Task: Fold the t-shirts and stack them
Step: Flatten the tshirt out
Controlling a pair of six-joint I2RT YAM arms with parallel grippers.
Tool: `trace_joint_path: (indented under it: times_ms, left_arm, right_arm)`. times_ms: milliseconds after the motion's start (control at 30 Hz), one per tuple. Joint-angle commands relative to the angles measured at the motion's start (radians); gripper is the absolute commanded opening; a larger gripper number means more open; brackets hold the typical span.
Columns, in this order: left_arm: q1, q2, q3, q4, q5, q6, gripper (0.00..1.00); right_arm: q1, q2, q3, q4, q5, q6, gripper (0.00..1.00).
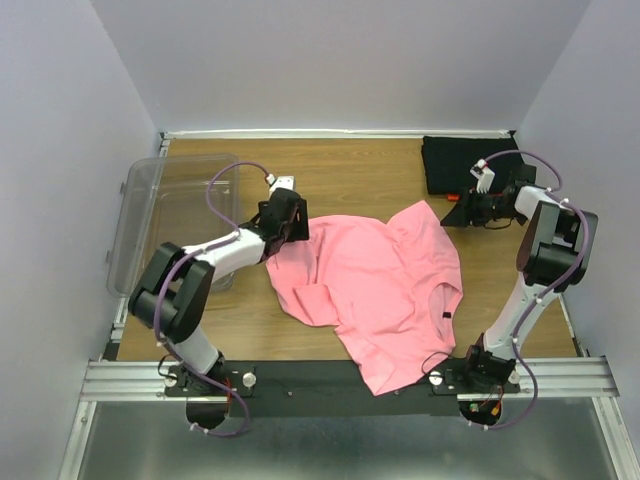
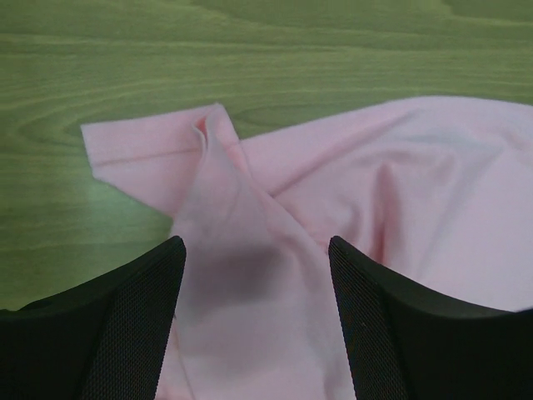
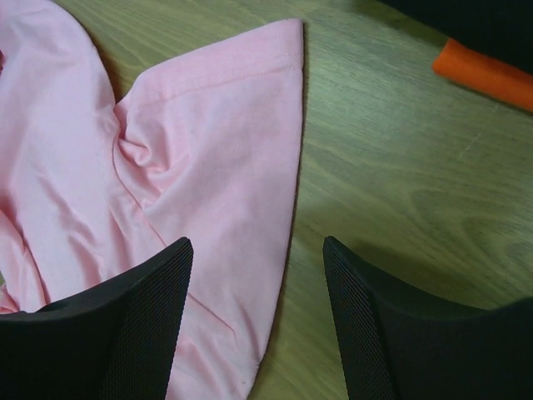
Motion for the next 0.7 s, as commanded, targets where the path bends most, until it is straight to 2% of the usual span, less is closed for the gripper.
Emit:
trace_joint_path:
  times_ms: [0,133,200,233,300,433,500,667]
  left_arm:
    - [0.015,0.107,0.086,-0.021,-0.145,0.026,0.77]
    - [0.030,0.178,0.163,-0.025,-0.137,0.045,0.75]
    - [0.032,0.212,0.183,-0.038,-0.122,0.049,0.69]
    - [0.033,0.221,0.195,-0.054,-0.105,0.052,0.58]
    - [0.033,0.227,0.187,-0.062,-0.082,0.053,0.47]
    - [0.033,0.148,0.096,-0.059,-0.033,0.025,0.11]
    - [0.033,0.044,0.045,-0.047,-0.018,-0.003,0.07]
    - [0.037,-0.141,-0.105,-0.048,0.045,-0.047,0.06]
  right_arm:
    - [0.001,0.028,0.025,-0.002,-0.043,0.016,0.71]
    - [0.001,0.031,0.016,-0.004,-0.038,0.011,0.71]
    - [0.001,0.039,0.014,-0.004,-0.038,0.009,0.71]
    - [0.001,0.042,0.014,-0.002,-0.037,0.011,0.71]
    - [0.003,0.051,0.017,-0.002,-0.031,0.014,0.71]
    - [0.010,0.079,0.046,0.003,0.008,0.035,0.70]
    - [0.023,0.096,0.072,0.003,0.029,0.051,0.70]
    - [0.070,0.128,0.121,0.009,0.068,0.072,0.69]
